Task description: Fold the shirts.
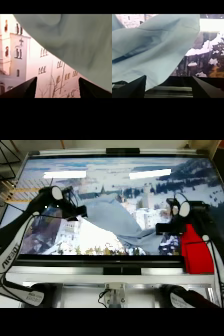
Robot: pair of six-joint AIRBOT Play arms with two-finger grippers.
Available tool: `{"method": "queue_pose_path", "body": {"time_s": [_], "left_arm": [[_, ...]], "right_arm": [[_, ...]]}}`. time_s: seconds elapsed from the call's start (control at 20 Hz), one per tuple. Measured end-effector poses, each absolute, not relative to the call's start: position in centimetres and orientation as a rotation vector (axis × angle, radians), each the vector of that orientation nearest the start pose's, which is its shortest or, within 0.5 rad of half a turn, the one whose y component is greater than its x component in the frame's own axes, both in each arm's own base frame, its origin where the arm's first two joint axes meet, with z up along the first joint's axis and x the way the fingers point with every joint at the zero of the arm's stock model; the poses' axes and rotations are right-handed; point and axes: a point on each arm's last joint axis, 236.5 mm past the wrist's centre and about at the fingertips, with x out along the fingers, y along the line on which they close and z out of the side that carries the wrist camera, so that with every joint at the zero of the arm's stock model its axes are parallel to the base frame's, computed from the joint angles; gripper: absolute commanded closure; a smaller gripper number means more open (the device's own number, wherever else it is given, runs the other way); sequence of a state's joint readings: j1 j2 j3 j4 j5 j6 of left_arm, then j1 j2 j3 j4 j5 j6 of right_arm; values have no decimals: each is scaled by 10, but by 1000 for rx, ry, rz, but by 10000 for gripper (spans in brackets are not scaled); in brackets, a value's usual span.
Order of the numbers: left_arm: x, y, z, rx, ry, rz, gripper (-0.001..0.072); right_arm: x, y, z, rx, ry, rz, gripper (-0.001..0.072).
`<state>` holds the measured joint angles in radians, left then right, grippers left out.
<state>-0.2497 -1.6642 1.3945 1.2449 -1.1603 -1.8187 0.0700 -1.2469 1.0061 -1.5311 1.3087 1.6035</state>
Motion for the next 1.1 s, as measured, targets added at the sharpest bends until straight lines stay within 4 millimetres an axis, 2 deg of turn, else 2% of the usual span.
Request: {"method": "queue_pose_path", "body": {"time_s": [0.2, 0.25, 0.3, 0.35, 0.4, 0.6, 0.75, 0.85, 1.0, 1.05, 1.1], "left_arm": [[427, -195, -88, -489, 1470, -178, 111], [432, -198, -91, -521, 1457, -178, 278], [436, -200, -94, -540, 1443, -176, 497], [440, -201, -97, -550, 1434, -172, 603], [444, -202, -96, -565, 1418, -171, 665], [460, -207, -84, -572, 1365, -200, 677], [465, -210, -70, -547, 1338, -241, 678], [466, -211, -62, -534, 1326, -258, 677], [465, -214, -55, -522, 1320, -278, 678], [463, -216, -53, -511, 1323, -289, 678], [460, -219, -52, -499, 1327, -303, 679]], "right_arm": [[305, 27, -46, -5, 1569, 43, 41], [305, 25, -47, -13, 1570, 38, 40], [304, 22, -48, -25, 1574, 32, 40], [305, 21, -49, -32, 1575, 28, 40], [305, 19, -49, -41, 1575, 22, 40], [317, 6, -50, -20, 1528, -24, 40], [329, -1, -57, 120, 1499, -58, 40], [332, 1, -66, 229, 1507, -59, 41], [335, 21, -83, 356, 1543, -6, 58], [335, 27, -89, 387, 1558, 6, 260], [335, 32, -95, 405, 1571, 15, 603]]}}
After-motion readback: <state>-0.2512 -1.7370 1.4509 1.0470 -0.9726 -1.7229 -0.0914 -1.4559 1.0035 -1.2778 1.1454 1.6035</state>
